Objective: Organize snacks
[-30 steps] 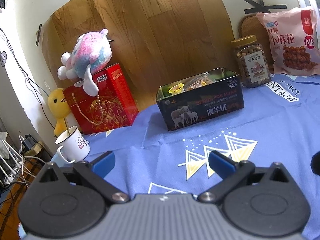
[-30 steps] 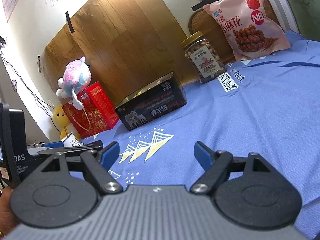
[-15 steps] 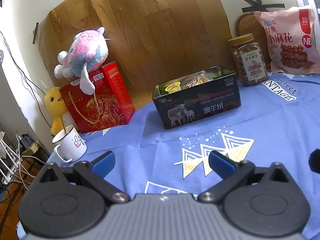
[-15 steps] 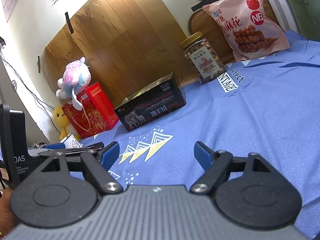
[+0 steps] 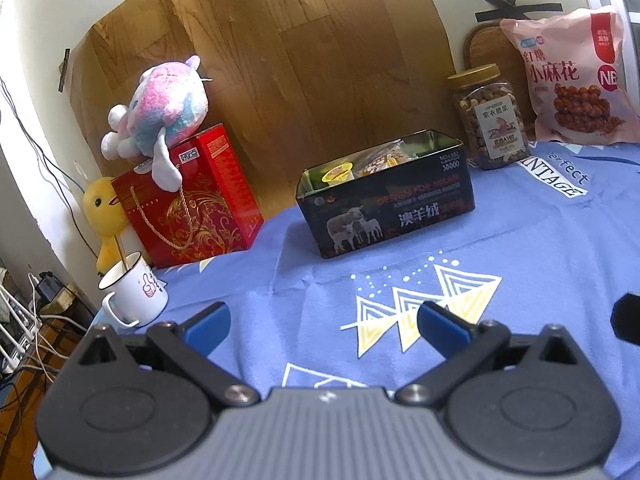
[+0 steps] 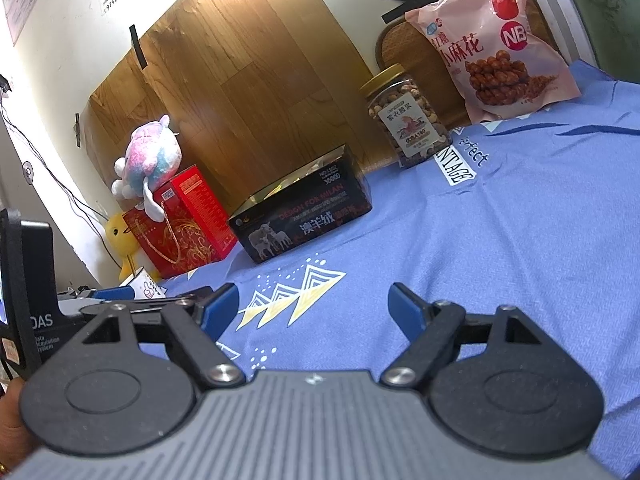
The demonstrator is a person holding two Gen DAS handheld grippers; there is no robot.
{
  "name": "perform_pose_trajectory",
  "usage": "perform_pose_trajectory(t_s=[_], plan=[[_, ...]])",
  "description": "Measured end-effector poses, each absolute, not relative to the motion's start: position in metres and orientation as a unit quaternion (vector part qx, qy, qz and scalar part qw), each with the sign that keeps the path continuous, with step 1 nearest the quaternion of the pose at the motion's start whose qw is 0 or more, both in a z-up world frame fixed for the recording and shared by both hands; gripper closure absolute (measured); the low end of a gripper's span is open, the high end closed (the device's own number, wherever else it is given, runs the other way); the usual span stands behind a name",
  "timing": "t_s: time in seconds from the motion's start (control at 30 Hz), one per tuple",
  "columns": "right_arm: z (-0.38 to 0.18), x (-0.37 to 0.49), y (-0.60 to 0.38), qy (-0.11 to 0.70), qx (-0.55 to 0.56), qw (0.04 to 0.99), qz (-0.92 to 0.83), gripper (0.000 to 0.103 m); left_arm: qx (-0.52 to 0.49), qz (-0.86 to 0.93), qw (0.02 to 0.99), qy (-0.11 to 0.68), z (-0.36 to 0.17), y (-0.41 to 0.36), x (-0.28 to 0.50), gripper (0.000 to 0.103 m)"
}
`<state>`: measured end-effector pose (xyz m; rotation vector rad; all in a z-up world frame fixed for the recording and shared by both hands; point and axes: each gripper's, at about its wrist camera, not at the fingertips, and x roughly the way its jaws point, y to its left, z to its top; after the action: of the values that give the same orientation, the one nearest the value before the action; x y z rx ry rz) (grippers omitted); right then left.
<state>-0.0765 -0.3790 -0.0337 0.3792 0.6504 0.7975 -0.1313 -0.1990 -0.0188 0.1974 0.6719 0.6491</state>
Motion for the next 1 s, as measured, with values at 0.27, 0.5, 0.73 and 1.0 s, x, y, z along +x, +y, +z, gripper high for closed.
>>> perform_pose_trajectory(t_s=[0.27,0.5,0.73,1.0], plan=[[-0.034,-0.0741,-0.3812,0.31,0.184,0.854,0.376,0.019,0.088,0.299,0.89,0.332,-0.0214,-0.1995,-0.13,0.0],[-0.0343,-0.0741,-0.3822,0.31,0.184,0.854,0.376,0.019,0.086,0.296,0.891,0.333,-0.0211,-0.2013,-0.1301,0.0],[-0.0338,-0.0739,-0.3825,0.31,0.184,0.854,0.375,0.019,0.082,0.292,0.891,0.337,-0.0215,-0.2027,-0.1303,0.0],[-0.0343,-0.0731,-0.3836,0.311,0.185,0.854,0.373,0.019,0.05,0.272,0.893,0.354,-0.0235,-0.1996,-0.129,0.0]])
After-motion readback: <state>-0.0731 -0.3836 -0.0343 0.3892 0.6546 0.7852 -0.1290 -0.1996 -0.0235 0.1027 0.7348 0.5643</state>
